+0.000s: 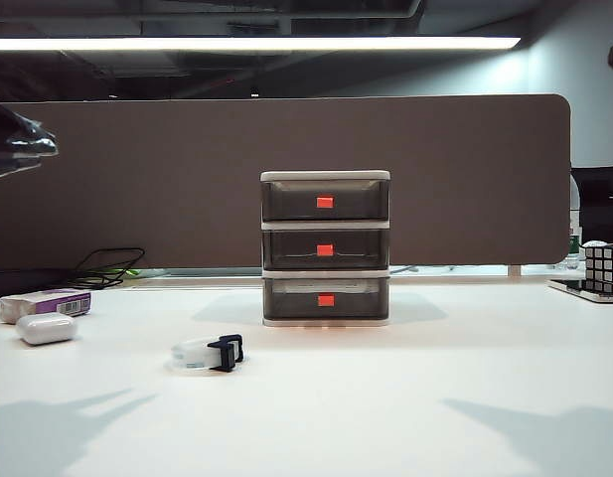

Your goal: Open the second layer of the drawer on the table, pick up the transparent tape on the table and put it in, and finally close the drawer.

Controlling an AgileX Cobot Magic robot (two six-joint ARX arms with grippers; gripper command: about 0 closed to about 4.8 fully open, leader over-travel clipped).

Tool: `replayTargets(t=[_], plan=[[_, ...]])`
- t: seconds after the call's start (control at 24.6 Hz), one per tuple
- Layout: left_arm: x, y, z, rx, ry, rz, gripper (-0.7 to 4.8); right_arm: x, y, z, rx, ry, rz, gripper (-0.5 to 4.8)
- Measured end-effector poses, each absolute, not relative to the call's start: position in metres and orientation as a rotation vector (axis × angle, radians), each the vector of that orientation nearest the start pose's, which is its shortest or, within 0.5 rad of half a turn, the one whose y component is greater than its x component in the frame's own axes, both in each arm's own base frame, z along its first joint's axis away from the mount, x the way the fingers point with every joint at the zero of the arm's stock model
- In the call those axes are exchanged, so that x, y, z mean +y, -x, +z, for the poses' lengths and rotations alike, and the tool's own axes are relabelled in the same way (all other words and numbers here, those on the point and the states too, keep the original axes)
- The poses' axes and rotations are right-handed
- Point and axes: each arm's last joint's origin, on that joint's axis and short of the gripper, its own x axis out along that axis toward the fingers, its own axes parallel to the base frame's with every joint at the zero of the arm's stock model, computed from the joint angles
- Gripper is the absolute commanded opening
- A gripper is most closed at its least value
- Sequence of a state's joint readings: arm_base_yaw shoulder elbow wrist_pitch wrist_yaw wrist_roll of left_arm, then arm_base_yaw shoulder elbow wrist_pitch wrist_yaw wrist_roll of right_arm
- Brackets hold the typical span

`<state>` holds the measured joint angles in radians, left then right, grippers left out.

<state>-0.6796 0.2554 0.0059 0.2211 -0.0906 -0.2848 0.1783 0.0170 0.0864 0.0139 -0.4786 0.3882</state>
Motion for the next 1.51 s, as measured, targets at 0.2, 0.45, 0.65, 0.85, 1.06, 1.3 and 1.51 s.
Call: replayTargets(t=[0.2,0.45,0.65,0.85,1.06,1.3,1.51], plan=[[-0.08,-0.103,0.167,0.081,0.25,-0.584,0.81,0.031,-0.094,0.19,0.124,-0.354,0.637,-0.05],[-0.108,-0.136,0.171,0.123,0.223,-0.603,0.9,0.033,-0.111,0.206,0.188,-0.28,0.613,-0.05],[-0.141,-0.165,0.176,0.135,0.209,-0.648,0.89,0.037,-0.128,0.214,0.245,-0.25,0.607,-0.05],[-0.179,-0.188,0.168,0.178,0.165,-0.685,0.89,0.039,-0.144,0.214,0.298,-0.206,0.604,-0.05],[-0.203,-0.2,0.17,0.198,0.169,-0.858,0.89,0.042,-0.157,0.208,0.337,-0.196,0.621,-0.05],[-0.211,-0.209,0.182,0.114,0.198,-0.794,0.89,0.052,-0.192,0.205,0.369,-0.175,0.747,-0.05],[-0.217,-0.216,0.167,0.15,0.172,-0.642,0.89,0.06,-0.224,0.215,0.344,-0.171,0.871,-0.05]])
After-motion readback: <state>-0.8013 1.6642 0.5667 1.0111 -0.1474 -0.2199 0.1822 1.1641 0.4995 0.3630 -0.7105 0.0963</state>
